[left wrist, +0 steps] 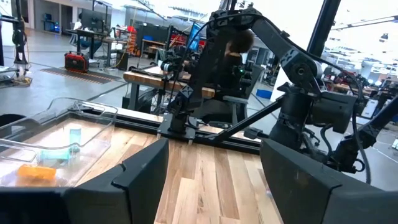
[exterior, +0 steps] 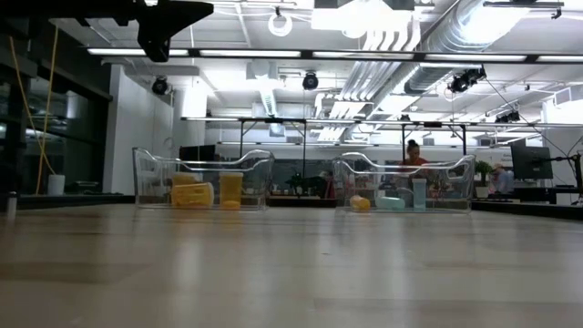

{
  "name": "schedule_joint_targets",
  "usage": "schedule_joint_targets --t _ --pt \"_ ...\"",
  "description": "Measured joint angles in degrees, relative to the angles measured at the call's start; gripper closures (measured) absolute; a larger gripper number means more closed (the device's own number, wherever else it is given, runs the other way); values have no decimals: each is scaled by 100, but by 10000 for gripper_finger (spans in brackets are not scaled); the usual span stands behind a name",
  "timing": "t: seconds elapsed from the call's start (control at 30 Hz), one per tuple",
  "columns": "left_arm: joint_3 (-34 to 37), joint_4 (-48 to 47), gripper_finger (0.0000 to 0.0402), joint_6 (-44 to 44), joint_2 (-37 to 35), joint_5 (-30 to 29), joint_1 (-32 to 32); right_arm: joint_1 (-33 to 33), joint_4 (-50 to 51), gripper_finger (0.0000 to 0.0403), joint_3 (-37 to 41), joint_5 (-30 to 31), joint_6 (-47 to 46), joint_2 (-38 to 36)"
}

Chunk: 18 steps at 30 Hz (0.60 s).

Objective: Pick and place medicine bottles into bin by pill shape (circle, oval)
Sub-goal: Put the blue capsule bottle into the left transparent bin

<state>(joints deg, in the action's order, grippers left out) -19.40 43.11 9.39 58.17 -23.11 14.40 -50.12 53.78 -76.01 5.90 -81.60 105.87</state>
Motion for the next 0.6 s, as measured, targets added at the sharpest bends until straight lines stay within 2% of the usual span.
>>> schedule_joint_targets --t 0.17,0.33,0.5,0.6 --pt "0 2 159 2 0 0 0 382 -66 309 -2 1164 1130 -143" --pt "0 -2 159 -2 7 0 0 1037 -252 308 -2 2444 2424 -102" --pt "0 -44 159 -11 9 0 0 1734 -1151 308 -2 3818 4049 -99" --pt "-2 -50 159 -2 83 0 0 2100 -1943 308 -2 4281 4981 -99"
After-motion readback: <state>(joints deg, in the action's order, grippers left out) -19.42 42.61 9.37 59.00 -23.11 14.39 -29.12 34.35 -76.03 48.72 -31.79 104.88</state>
